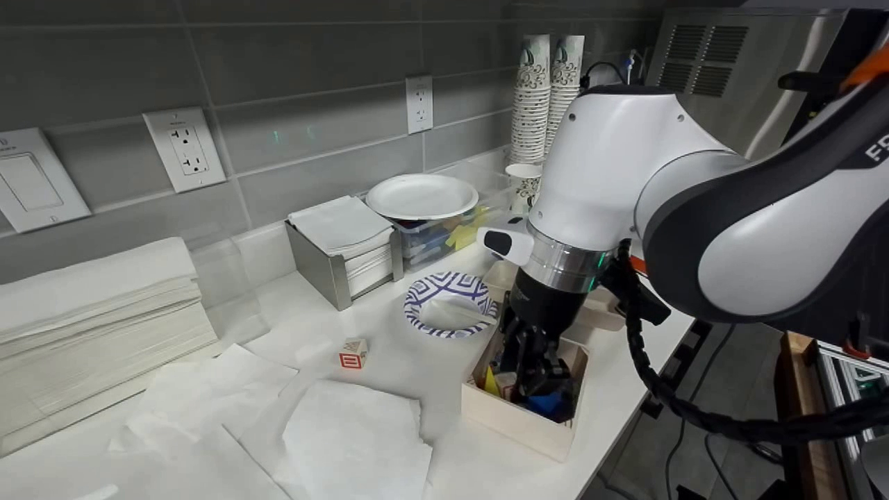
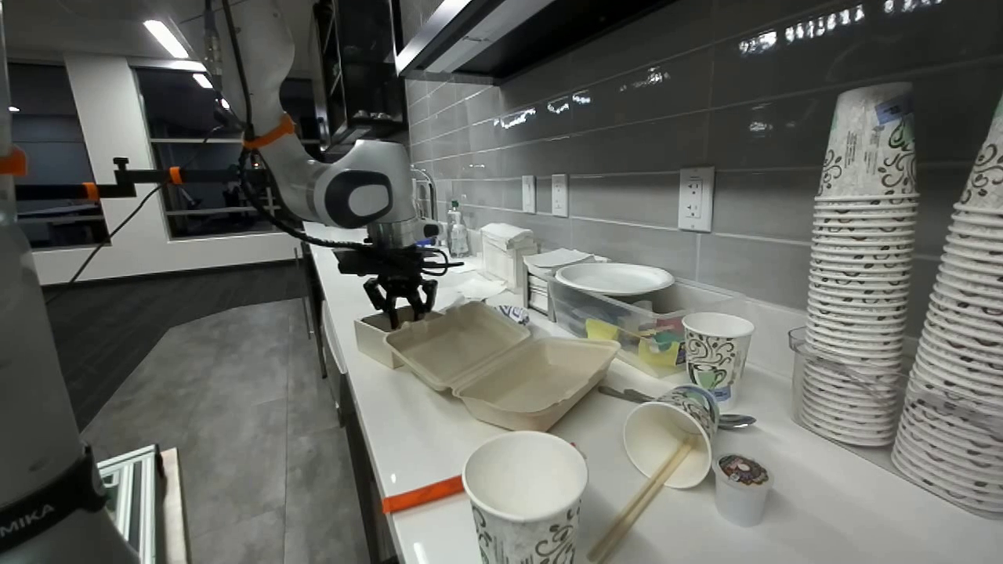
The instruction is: Remove the block from the box and place it on top of the other block
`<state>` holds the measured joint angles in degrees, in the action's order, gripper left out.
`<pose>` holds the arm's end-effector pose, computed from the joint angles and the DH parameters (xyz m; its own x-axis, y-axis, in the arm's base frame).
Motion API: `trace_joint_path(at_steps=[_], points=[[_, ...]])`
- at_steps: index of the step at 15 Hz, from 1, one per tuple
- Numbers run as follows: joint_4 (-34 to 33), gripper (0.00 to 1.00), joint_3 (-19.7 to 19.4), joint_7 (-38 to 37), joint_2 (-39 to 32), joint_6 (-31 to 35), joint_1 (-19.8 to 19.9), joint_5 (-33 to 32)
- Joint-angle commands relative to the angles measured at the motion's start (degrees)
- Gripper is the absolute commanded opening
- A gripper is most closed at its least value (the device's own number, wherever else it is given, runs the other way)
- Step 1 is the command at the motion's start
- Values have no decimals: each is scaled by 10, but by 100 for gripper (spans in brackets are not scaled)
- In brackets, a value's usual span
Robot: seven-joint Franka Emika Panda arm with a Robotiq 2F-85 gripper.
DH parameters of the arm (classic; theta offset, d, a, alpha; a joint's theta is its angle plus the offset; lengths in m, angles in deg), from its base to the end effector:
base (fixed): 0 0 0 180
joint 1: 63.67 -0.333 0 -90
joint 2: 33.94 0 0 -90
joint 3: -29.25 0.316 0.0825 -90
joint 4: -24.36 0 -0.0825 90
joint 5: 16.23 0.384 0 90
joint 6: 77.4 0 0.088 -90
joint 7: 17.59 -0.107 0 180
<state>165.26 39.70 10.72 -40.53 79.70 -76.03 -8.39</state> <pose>0.4614 0.1890 0.2678 0.7073 0.6818 0.1868 0.6949 -0.7191 -0.0063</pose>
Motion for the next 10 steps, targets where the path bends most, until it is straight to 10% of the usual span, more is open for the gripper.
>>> trace_joint_path(at_steps=[1, 6, 10], points=[[-1, 63, 12, -29, -11, 19, 12, -27], [-4, 63, 11, -47, -13, 15, 14, -58], [-5, 31, 14, -55, -15, 2, 12, -73]])
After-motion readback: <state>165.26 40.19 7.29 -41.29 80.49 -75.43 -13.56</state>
